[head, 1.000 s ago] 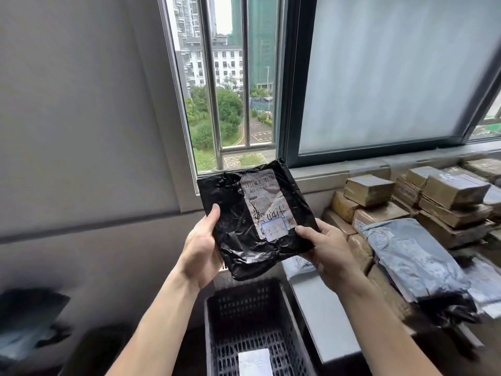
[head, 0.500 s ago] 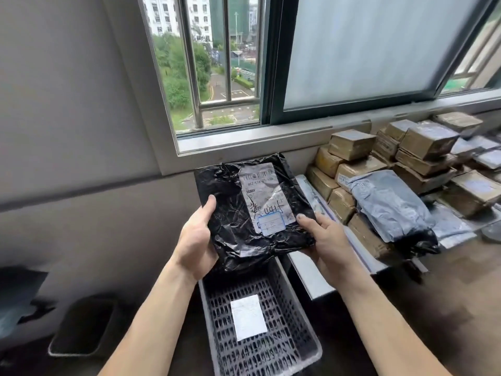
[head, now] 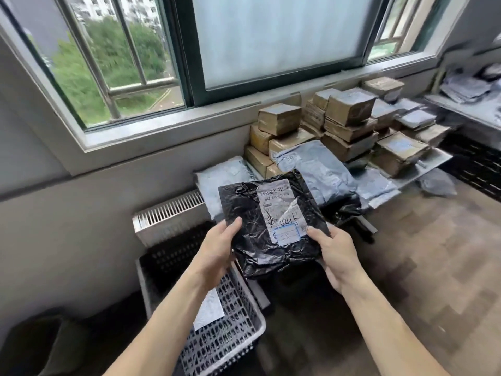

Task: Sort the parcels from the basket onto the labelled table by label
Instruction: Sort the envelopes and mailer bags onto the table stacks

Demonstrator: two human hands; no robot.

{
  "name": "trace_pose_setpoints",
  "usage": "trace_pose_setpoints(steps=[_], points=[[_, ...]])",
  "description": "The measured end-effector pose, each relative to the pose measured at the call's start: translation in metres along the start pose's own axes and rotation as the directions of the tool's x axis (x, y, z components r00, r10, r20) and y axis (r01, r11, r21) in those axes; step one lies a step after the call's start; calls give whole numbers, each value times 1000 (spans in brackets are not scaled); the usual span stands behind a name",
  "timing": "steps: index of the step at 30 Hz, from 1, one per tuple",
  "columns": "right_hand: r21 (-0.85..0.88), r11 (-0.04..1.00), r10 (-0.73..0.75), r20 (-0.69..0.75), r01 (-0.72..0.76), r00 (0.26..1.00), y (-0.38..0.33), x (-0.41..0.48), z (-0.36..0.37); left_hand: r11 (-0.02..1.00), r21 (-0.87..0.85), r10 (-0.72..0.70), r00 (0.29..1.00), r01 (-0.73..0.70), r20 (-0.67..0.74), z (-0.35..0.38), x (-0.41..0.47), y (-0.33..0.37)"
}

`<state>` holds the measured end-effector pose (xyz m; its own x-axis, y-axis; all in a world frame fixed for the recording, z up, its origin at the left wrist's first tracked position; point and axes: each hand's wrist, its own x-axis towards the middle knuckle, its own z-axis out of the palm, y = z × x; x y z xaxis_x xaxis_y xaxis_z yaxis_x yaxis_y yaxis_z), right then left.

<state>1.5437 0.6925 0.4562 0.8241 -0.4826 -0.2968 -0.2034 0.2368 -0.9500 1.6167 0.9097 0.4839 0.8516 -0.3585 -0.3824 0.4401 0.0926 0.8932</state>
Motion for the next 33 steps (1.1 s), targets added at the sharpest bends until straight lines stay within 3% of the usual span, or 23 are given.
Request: trace_pose_setpoints(steps=[6, 13, 20, 33], points=[[-88, 996, -5, 38, 8, 999, -28, 52, -107, 998, 30, 61, 984, -57, -167, 113, 31, -18], [-310, 944, -87, 105, 116, 991, -45, 104, -175, 994, 57, 105, 963, -94, -248, 180, 69, -28], [-484, 866, -51, 164, 125, 985, -55, 179, -180, 973, 212, 165, 924, -94, -346, 177, 141, -26], [-686, 705, -34, 219, 179, 975, -90, 351, -137, 936, 347, 225, 868, -66, -442, 164, 301, 11]])
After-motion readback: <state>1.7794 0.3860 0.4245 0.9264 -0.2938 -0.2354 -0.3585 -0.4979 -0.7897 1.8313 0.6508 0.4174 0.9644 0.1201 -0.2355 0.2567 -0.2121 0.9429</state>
